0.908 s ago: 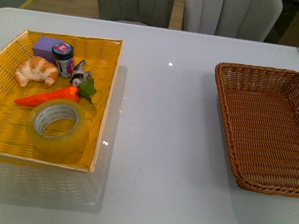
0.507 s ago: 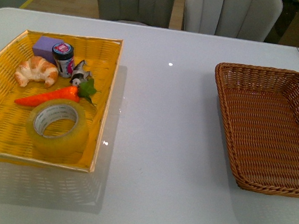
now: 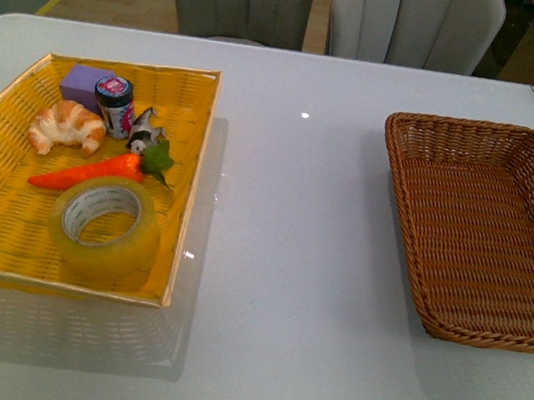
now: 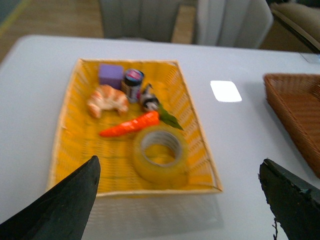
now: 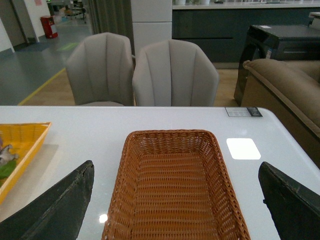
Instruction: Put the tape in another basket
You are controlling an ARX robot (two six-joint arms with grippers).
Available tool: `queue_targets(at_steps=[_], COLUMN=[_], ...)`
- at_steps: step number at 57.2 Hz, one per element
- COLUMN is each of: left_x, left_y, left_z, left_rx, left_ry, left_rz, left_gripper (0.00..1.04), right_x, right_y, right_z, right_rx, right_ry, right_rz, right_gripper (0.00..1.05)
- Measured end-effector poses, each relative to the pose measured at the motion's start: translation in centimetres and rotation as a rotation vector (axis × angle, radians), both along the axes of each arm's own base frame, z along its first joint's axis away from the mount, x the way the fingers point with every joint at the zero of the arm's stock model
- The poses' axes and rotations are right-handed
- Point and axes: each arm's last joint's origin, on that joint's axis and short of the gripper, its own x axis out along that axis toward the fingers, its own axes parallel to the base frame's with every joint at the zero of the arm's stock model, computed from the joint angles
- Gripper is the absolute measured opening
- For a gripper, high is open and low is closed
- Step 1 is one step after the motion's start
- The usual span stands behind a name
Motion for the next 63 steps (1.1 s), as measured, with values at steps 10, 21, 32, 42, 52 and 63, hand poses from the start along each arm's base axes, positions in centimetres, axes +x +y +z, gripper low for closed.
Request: queue_targets(at_steps=[10,21,32,42,52,63], left_x=[5.1,10.9,16.8,21.1,22.9,24.5], left_y=[-0.5,-1.0,-1.4,-1.8,-1.9,-2.0], left_z=[0.7,-2.1,-7.7,-12.1,-14.2,-16.6], left_rx=[0.023,0.104,0.176,0.187,0.188,0.196], left_ry=[0.049,0.127,0.329,0.474,0.539,0.611], left_rz=[-0.028,-0.005,0.025,0.053,0.073,0.096], left_gripper=[0.96,0.96,0.96,0.96,0.96,0.96], right_x=[0.0,0.0,0.0,0.0,0.0,0.0], right_y=[0.0,0.0,0.0,0.0,0.0,0.0], right_z=[0.0,0.0,0.0,0.0,0.0,0.0], right_rx=[0.000,0.000,0.000,0.000,0.000,0.000], right_ry=[0.000,0.000,0.000,0.000,0.000,0.000], right_rz=[-0.001,-0.001,-0.001,-0.001,-0.001,-0.001], right_gripper=[0.96,0.96,0.96,0.96,0.96,0.96])
